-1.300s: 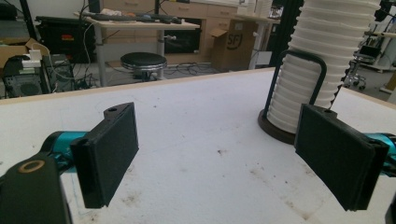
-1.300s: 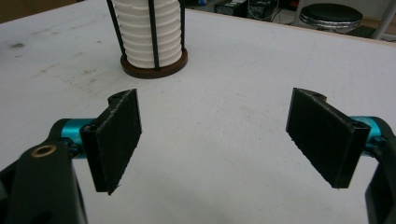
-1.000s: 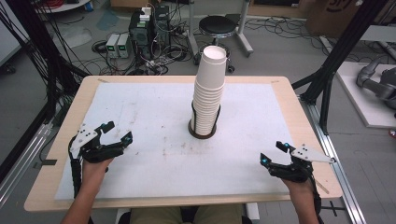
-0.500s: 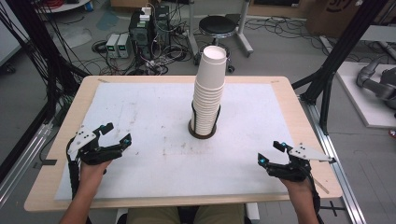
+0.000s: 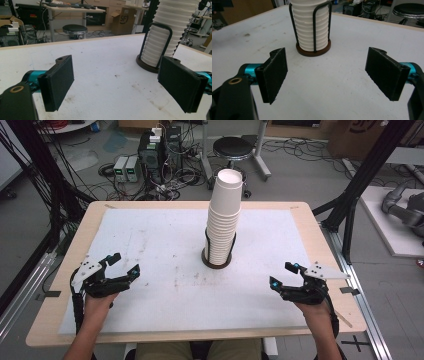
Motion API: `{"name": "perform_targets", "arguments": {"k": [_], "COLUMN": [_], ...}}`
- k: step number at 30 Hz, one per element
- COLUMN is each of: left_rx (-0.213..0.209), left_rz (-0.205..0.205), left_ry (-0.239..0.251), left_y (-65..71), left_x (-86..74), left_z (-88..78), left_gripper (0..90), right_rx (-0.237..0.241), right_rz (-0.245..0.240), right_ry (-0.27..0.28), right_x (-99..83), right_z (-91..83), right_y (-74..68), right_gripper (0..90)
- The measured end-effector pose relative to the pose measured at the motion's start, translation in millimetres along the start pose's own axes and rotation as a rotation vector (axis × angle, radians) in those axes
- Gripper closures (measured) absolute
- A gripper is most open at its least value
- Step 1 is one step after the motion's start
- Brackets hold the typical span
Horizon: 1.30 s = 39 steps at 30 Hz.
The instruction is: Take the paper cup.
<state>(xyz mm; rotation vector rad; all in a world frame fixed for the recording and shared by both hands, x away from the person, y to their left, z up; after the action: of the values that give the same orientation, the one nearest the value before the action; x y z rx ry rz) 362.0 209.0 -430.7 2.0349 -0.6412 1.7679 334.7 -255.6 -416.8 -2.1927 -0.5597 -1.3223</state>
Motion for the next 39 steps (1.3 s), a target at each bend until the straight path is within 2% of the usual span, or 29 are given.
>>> {"name": "perform_targets", "arguments": {"k": [4,9,13,30,34,39], "left_rx": [-0.004,-0.002,-0.002,-0.007,-0.012,-0.024], "left_rz": [-0.005,-0.011,-0.011,-0.02,-0.023,-0.022], "left_ry": [-0.003,-0.001,-0.003,0.001,0.004,0.001], "left_y": [0.6,0.5,-0.6,-1.7,-0.2,1.4], "left_x": [-0.7,-0.4,-0.7,-1.2,-1.0,-1.4], "left_z": [0.9,1.7,1.9,1.5,3.0,3.7], "left_gripper": [13.6,13.6,13.6,13.6,13.6,13.6], "right_rx": [0.015,0.082,0.107,0.149,0.161,0.159], "right_rz": [0.005,0.019,-0.001,-0.105,-0.121,-0.126], "right_ry": [0.023,0.027,0.034,0.007,0.006,0.007], "right_x": [16.7,44.7,65.8,149.9,169.8,192.2], "right_z": [-2.4,-0.4,3.8,31.7,36.3,46.3], "right_y": [-3.7,-11.8,-17.6,-44.6,-53.0,-56.9], "right_gripper": [18.7,18.7,18.7,18.7,18.7,18.6]}}
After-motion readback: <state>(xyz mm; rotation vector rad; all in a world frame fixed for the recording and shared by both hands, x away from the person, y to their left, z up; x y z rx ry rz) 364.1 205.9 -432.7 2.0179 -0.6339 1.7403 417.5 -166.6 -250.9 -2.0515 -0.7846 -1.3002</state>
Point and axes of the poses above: each handheld gripper's, and its own axes: z roughly forward along the jaws, x roughly out of its top, y roughly to its right, the point moved 9 cm from there along z, roughly forward along the jaws, and after that the axes turned 8 degrees about z, right-handed, at the moved point
